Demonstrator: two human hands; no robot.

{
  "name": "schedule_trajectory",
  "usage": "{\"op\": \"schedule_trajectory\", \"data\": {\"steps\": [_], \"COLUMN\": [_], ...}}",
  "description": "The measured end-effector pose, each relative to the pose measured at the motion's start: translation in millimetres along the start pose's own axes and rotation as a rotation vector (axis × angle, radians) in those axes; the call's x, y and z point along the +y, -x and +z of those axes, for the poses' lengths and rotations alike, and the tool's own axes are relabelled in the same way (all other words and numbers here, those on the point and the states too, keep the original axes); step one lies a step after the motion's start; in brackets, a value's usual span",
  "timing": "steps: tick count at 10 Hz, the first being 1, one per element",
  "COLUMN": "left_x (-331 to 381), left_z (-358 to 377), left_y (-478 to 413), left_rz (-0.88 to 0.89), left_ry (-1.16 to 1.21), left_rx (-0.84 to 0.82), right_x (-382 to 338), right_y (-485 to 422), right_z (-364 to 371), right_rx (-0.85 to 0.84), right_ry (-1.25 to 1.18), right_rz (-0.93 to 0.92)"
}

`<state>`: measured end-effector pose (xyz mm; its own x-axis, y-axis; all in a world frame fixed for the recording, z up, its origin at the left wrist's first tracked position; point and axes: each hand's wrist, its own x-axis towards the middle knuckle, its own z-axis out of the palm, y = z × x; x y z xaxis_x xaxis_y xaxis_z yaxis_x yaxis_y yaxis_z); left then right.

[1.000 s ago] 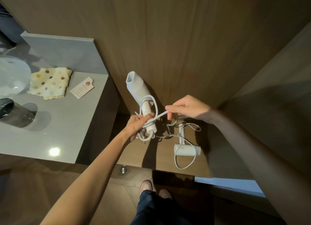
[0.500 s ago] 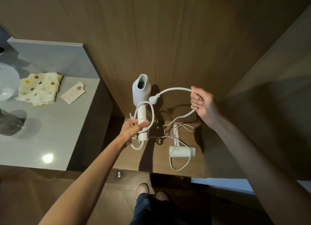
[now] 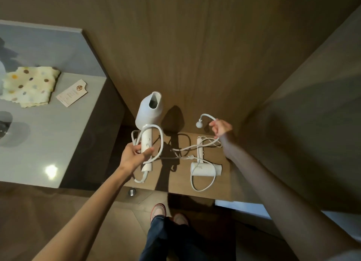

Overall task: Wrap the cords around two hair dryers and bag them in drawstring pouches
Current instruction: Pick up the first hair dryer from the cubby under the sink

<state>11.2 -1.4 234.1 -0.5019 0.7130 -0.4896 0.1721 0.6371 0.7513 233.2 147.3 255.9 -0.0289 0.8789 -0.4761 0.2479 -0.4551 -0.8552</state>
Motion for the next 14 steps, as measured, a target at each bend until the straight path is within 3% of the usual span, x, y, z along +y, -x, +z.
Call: {"op": "schedule_trajectory", "data": {"steps": [3, 6, 7, 8, 10, 11, 12, 14], "left_x": [-33.5, -65.9, -61.4, -46.7, -8.3, 2.6, 11.1, 3.6], "left_z": [11.4, 2.2, -7.7, -23.4, -51.4, -60.0, -66.8, -78.6], "left_y": [4.3, -3.4, 7.3, 25.1, 66.4, 81.1, 94.3, 120.3], "left_rz": [-0.016, -0.097, -0.088, -0.045, -0.007, 0.024, 0.047, 0.13], "left_ry": [-0.067, -0.016, 0.031, 0.069, 0.208, 0.195, 0.163, -0.042], "left_rx": [0.103, 0.105, 0.068, 0.005, -0.072, -0.089, -0.116, 0.004], "right_x": [110.1, 170.0, 192.3, 156.9, 103.5, 100.7, 107.6, 101.7], "right_y": [-68.2, -81.0, -91.2, -56.9, 19.1, 46.3, 66.2, 62.3], "right_z": [35.0, 47.9, 43.9, 55.6, 90.5, 113.5, 128.5, 114.6], "right_rx": [-0.1, -0.176, -0.17, -0.237, -0.808, -0.944, -0.955, -0.667], "right_ry": [0.022, -0.05, 0.139, 0.4, 0.624, 0.765, 0.82, 0.821], "right_rz": [0.428, 0.582, 0.504, 0.34, -0.035, -0.124, -0.161, -0.263]}}
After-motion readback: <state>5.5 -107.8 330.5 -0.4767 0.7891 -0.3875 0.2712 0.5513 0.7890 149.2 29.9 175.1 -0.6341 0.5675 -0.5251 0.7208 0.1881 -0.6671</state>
